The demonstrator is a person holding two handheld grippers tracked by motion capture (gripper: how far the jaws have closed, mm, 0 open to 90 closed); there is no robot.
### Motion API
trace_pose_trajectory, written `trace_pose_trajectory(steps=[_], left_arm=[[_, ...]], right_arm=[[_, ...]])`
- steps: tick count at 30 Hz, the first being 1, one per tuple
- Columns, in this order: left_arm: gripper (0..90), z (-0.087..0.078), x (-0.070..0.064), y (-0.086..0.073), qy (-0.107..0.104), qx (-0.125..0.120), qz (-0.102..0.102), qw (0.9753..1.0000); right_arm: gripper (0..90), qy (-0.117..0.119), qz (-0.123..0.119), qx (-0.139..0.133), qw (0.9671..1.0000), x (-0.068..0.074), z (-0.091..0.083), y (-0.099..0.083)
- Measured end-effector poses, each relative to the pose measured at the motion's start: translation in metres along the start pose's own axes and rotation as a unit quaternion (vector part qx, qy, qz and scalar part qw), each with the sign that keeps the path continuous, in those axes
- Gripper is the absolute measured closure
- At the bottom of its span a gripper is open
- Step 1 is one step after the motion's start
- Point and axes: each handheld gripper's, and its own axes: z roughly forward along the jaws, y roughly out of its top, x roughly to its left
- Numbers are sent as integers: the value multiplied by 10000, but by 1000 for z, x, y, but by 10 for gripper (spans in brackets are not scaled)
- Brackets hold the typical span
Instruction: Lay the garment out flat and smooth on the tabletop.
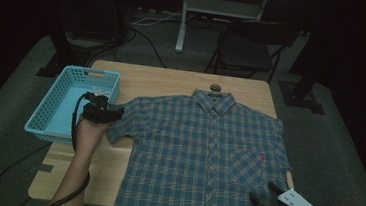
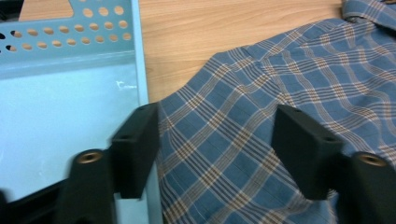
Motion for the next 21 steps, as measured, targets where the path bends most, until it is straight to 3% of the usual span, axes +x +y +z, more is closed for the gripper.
trace_pose_trajectory(steps=[2, 4, 7, 12, 15, 17, 21], left_arm=[[299, -3, -3, -1, -18, -57, -28, 10000], [220, -6, -6, -2, -44, -97, 7, 9999], [128, -8, -9, -6, -305, -226, 33, 9993], [119, -13, -15, -15, -365, -408, -4, 9985], [109, -19, -19, -23, -504, -523, 10, 9974], [48, -23, -22, -27, -550, -544, 0, 9970], [17, -31, -26, -35, -486, -642, 3, 9967]], right_arm=[[174, -8, -1, -9, 10000, 0, 0, 0], [174, -9, -1, -14, 10000, 0, 0, 0], [174, -10, -4, -15, 10000, 0, 0, 0], [174, -12, -5, -20, 10000, 0, 0, 0], [174, -15, -5, -23, 10000, 0, 0, 0], [173, -15, -10, -24, 10000, 0, 0, -1], [173, -15, -12, -25, 10000, 0, 0, -1]])
